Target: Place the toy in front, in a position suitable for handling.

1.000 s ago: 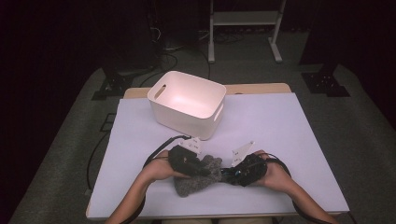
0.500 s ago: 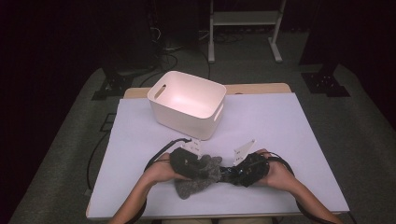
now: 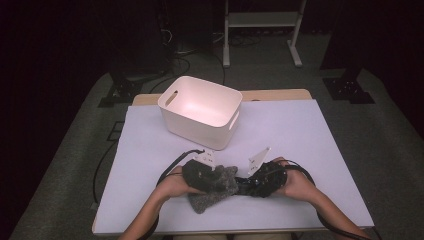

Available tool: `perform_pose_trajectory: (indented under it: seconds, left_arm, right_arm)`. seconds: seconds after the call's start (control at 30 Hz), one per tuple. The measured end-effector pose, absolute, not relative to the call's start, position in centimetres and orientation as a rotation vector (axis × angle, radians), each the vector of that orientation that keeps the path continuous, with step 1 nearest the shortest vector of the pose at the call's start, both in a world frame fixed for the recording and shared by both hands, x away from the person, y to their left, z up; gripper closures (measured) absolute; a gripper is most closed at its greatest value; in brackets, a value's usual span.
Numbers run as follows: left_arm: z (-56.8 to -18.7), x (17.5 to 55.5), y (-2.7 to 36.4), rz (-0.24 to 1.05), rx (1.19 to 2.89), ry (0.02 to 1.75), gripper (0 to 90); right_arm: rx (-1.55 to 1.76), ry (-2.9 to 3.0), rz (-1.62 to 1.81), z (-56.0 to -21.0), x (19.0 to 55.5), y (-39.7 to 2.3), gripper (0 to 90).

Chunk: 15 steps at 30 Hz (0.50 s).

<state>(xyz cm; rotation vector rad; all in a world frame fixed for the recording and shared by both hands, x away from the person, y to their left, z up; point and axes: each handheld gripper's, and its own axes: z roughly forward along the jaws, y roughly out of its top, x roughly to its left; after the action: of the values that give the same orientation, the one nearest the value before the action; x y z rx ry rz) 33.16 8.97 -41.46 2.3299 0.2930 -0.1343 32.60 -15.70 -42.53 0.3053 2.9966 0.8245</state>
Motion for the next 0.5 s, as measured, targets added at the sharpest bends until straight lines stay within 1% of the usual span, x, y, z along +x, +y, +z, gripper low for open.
perform_pose_trajectory:
  seconds: [0.07,0.17,0.27,0.33,0.5]
  left_arm:
    - [-41.7,33.2,9.2,-0.150,2.311,0.305,69.5]
    - [-41.8,33.1,9.2,-0.164,2.309,0.304,72.4]
    - [-41.8,33.0,9.2,-0.165,2.312,0.296,74.2]
    - [-41.7,33.0,9.2,-0.162,2.308,0.303,74.7]
    - [-41.6,33.2,9.7,-0.145,2.302,0.309,75.5]
  right_arm:
    - [0.297,3.015,0.815,-42.2,32.7,-15.4,48.5]
    - [0.274,3.024,0.787,-41.7,32.7,-14.5,47.8]
    - [0.257,3.026,0.729,-41.4,32.7,-13.5,49.0]
    - [0.242,3.030,0.663,-41.4,32.7,-12.7,51.8]
    - [0.198,3.028,0.611,-41.3,32.6,-11.9,55.2]
